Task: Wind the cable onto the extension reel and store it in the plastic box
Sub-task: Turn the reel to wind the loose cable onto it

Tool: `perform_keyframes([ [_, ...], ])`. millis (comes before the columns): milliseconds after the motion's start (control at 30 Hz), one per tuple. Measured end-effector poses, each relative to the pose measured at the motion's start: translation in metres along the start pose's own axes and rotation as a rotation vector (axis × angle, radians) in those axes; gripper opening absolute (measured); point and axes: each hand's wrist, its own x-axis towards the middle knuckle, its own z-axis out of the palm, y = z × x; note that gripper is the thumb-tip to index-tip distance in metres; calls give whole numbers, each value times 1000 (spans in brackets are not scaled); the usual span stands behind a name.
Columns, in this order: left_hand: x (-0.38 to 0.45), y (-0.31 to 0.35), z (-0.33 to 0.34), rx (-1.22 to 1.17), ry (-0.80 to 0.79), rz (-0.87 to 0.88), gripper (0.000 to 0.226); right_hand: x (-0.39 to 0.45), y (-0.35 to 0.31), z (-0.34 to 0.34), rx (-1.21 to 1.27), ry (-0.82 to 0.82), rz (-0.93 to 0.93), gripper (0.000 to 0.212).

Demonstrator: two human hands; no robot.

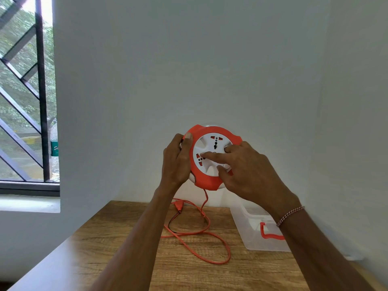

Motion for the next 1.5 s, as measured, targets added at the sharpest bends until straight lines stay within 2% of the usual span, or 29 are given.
perform_keyframes([
  [267,-3,2,4,23,-30,30,17,-1,0,8,-2,46,64,57],
  [367,-5,1,6,27,-37,34,24,-2,1,5,11,58,89,58],
  [600,-5,1,10,33,-43,67,28,-4,-6,3,72,217,205,66],
  [733,-5,3,9,12,-36,54,23,-1,-8,4,163,247,229,70],
  [833,-4,3,9,6,-25,44,27,0,-5,2,163,286,173,60],
  [933,-5,5,9,-12,-34,40,21,1,3,-4,137,381,37,31],
  [1000,-5,7,9,-15,-32,43,21,2,9,-7,135,295,-51,20],
  [1100,-5,7,9,1,-32,51,25,0,9,-9,143,59,-70,39],
  [1167,-5,6,10,5,-38,61,21,0,4,-8,56,-16,-62,53],
  [1333,-6,6,9,18,-51,72,17,-2,-4,-8,-72,26,-61,60],
  [1500,-6,4,10,30,-60,76,23,-3,-5,-2,-93,59,-21,65],
])
